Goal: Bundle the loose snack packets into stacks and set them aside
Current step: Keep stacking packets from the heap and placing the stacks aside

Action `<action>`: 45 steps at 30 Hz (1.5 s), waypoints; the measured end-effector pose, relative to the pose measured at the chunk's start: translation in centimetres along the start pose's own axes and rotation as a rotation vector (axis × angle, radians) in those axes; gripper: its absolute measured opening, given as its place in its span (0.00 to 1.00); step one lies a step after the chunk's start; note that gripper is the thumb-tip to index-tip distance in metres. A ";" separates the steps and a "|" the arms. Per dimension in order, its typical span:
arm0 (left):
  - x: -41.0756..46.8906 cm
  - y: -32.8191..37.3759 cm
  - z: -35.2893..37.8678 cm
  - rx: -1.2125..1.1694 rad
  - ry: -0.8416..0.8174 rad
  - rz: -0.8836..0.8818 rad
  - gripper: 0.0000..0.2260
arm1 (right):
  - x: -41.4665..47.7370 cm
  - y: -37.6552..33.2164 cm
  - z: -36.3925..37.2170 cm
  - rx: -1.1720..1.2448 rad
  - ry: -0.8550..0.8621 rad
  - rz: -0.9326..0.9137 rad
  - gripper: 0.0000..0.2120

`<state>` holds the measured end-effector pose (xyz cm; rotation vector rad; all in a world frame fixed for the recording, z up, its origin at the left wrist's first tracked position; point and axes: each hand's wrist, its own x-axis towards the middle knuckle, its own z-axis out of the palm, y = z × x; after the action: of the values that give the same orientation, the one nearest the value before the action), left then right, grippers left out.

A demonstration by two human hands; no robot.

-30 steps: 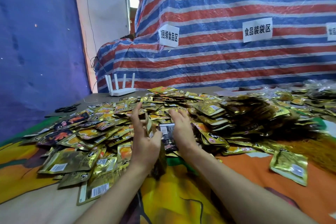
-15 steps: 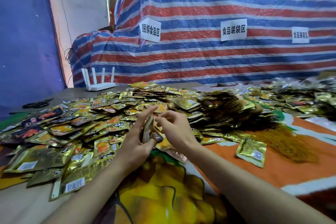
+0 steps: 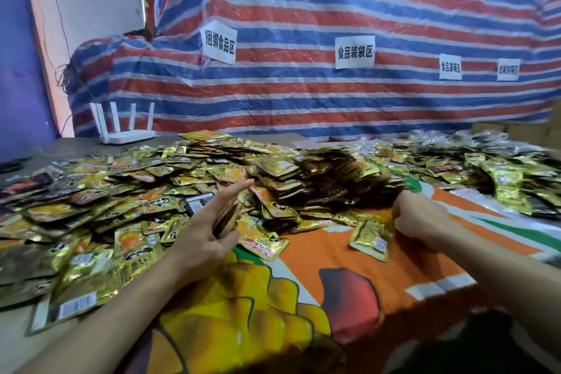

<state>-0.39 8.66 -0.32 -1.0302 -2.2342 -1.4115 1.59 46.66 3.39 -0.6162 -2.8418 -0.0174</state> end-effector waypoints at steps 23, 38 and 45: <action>0.0 -0.6 -0.8 -0.086 0.018 -0.071 0.36 | 0.1 0.1 -4.3 0.045 -0.031 -0.003 0.05; 1.0 0.0 -1.5 -0.553 0.302 -0.268 0.36 | -3.7 -12.9 -5.9 0.788 -0.057 -0.416 0.03; 0.8 0.2 -2.8 -0.780 0.304 -0.636 0.24 | -5.2 -24.0 -3.3 1.171 -0.179 -0.519 0.04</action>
<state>-1.12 6.61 1.54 -0.1919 -1.8590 -2.6203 -2.93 22.48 6.31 0.3785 -2.4428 1.4968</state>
